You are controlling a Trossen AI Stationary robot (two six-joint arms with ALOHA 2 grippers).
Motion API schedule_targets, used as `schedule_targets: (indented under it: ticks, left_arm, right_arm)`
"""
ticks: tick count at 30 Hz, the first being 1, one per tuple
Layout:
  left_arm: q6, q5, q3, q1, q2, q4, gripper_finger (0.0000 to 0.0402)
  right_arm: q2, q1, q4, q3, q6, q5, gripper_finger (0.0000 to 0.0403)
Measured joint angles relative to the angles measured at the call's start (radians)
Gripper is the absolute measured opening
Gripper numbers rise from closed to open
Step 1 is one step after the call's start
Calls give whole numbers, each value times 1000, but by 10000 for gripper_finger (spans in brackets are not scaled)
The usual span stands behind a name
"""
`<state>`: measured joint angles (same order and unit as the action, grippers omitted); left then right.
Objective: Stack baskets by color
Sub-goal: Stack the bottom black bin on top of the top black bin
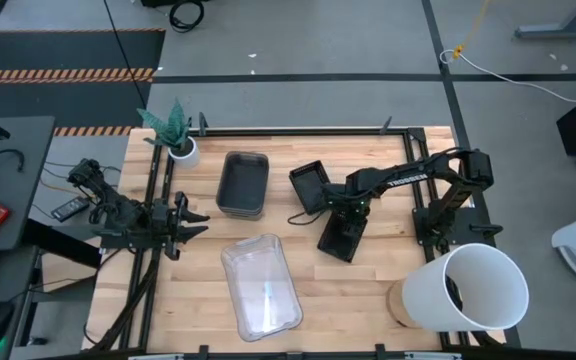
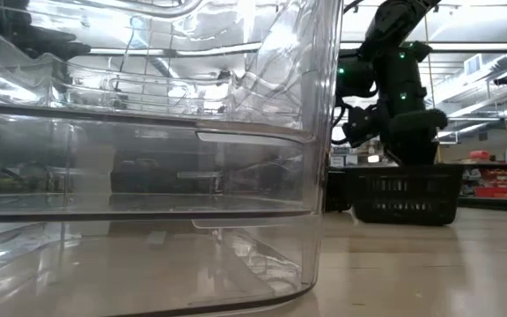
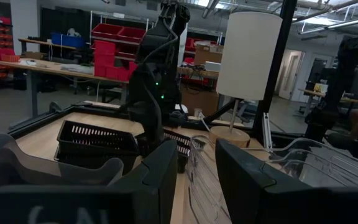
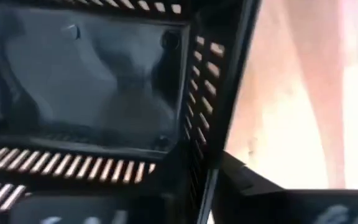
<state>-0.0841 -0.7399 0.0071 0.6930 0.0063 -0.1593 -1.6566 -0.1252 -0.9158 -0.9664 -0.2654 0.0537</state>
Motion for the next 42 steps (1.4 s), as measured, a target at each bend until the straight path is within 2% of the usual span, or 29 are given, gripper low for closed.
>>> schedule_targets:
  ticks: [4, 9, 18, 23, 31, 38, 42]
  left_arm:
    - [0, 0, 0, 0, 0, 0, 117]
    - [0, 0, 0, 0, 0, 0, 117]
    - [0, 0, 0, 0, 0, 0, 117]
    - [0, 0, 0, 0, 0, 0, 117]
    - [0, 0, 0, 0, 0, 0, 117]
    - [0, 0, 0, 0, 0, 0, 117]
    - [0, 0, 0, 0, 0, 0, 117]
  right_arm:
    - [0, 8, -40, -21, 15, 38, 11]
    - [0, 9, -70, -89, 42, 47, 12]
    - [0, 12, -331, -315, 48, 43, 4]
    - [0, 7, -399, -451, 99, 33, 3]
    - [0, -50, -376, -607, 238, -45, 2]
    - [0, -102, -223, -666, 406, -121, 3]
    - [-7, -115, -107, -668, 511, -240, 3]
